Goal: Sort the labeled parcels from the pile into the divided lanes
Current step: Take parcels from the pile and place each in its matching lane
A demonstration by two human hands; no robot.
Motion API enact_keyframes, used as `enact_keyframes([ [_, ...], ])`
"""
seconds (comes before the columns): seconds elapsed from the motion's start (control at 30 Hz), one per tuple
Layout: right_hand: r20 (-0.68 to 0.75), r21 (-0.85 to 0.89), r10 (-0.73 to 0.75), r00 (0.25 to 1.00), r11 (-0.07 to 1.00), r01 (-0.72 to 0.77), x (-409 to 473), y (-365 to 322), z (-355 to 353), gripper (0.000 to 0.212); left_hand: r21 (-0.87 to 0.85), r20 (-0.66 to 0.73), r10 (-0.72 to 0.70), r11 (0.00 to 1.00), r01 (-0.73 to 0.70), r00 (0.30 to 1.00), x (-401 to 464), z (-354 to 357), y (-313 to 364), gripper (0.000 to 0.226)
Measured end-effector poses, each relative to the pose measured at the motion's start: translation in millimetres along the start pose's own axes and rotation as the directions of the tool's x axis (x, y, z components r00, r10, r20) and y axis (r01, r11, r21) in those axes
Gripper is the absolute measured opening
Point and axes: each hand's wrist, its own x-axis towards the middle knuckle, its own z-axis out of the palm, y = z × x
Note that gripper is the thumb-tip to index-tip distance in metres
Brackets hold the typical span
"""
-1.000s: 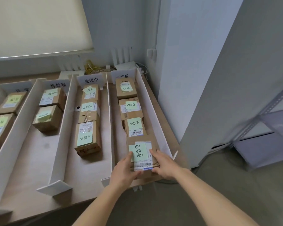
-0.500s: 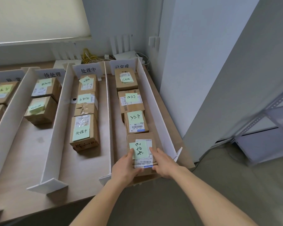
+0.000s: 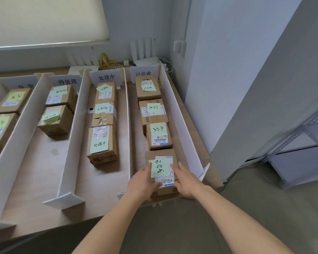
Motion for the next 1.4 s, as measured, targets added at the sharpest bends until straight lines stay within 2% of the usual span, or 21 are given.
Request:
enact_keyframes([
  [0.1,-0.016,-0.028,-0.023,1.0,0.999,0.023,-16.3,-12.3,-18.9,0.078,-0.039,-0.047,0.041,0.998,-0.043,0.998,-15.3,-25.3,7.9,0.086],
  [0.37,-0.139,-0.181,-0.164,0.976,0.974,0.138,-85.3,-82.1,-98.5,0.072,0.023,-0.284,0.071,0.997,-0.068,0.956,-82.8,-133.6,15.8,0.077],
  [0.57,-0.195,-0.341,-0.297,0.935,0.914,0.219,-158.4,-170.7,-154.4,0.069,0.039,-0.408,0.013,0.999,0.004,0.913,-158.4,-229.7,-23.5,0.07],
  [0.77,-0.258,-0.406,-0.38,0.888,0.877,0.257,-216.0,-273.6,-179.8,0.07,0.034,-0.525,-0.028,0.998,0.053,0.851,-246.1,-325.8,-86.6,0.07],
  [0.97,-0.249,-0.507,-0.464,0.85,0.81,0.294,-263.1,-404.8,-149.9,0.067,0.019,-0.613,-0.112,0.988,0.156,0.782,-342.8,-399.2,-190.4,0.063],
  [1.17,-0.19,-0.526,-0.557,0.809,0.753,0.395,-293.3,-552.2,-65.0,0.064,-0.02,-0.649,-0.235,0.956,0.293,0.724,-449.6,-443.5,-350.1,0.065],
  [1.4,-0.086,-0.537,-0.603,0.793,0.698,0.473,-313.1,-671.5,22.2,0.064,-0.035,-0.667,-0.334,0.907,0.419,0.666,-546.6,-470.4,-478.3,0.069],
])
